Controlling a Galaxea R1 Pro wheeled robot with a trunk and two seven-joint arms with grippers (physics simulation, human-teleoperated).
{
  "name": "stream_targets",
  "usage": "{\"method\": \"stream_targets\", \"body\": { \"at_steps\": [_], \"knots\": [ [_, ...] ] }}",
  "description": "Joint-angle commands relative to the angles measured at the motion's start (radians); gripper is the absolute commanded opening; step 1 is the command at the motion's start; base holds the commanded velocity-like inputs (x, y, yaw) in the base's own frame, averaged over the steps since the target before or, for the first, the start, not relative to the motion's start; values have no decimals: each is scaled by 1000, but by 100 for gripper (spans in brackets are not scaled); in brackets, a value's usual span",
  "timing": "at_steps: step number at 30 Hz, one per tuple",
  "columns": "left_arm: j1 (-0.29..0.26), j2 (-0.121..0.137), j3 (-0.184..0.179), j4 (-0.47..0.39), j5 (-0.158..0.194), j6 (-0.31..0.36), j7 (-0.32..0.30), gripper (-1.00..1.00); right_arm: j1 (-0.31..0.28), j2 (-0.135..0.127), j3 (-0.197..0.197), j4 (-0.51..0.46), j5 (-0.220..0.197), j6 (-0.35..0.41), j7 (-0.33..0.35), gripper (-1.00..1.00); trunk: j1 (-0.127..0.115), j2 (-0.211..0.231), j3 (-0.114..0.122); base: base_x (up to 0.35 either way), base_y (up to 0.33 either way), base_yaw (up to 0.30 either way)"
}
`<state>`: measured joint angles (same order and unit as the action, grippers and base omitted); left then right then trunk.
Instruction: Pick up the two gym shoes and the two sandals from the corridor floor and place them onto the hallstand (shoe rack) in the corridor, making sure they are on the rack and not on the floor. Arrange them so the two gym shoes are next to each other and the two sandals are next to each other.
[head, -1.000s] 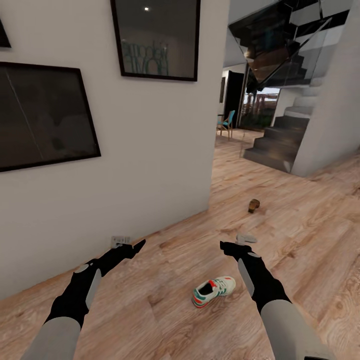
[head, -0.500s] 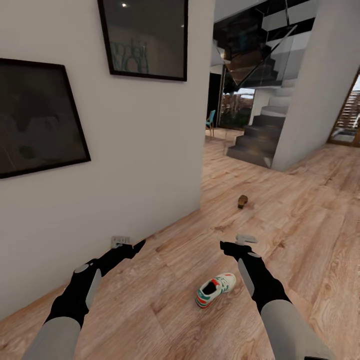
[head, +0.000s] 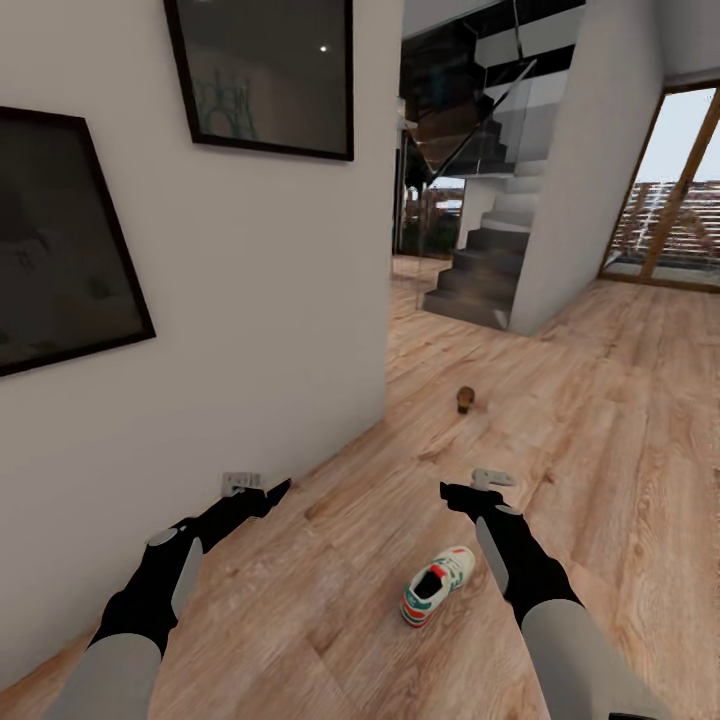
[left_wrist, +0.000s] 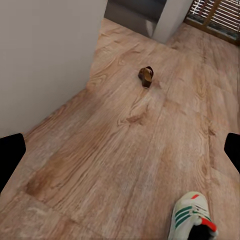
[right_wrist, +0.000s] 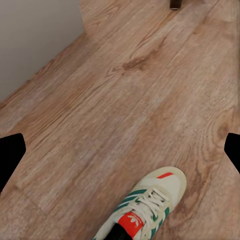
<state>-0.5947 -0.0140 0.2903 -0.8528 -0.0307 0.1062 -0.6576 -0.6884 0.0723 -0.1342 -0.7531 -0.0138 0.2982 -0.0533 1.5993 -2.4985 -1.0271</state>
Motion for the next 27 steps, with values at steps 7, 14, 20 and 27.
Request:
{"method": "stream_targets", "body": {
  "at_steps": [7,14,20,27],
  "knots": [
    [0,-1,6,-2,-3,9,-8,100,0,1,-2,-2,-2,6,-2,100,0,0,-1,164,251,-254],
    [0,-1,6,-2,-3,9,-8,100,0,1,-3,-2,-2,6,-2,100,0,0,-1,85,92,-254],
    [0,-1,6,-2,-3,9,-8,100,0,1,-4,-2,-2,6,-2,100,0,0,-1,5,6,-254],
    [0,-1,6,-2,-3,9,-8,100,0,1,-4,-2,-2,6,-2,100,0,0,-1,0,0,-254]
  ]
}}
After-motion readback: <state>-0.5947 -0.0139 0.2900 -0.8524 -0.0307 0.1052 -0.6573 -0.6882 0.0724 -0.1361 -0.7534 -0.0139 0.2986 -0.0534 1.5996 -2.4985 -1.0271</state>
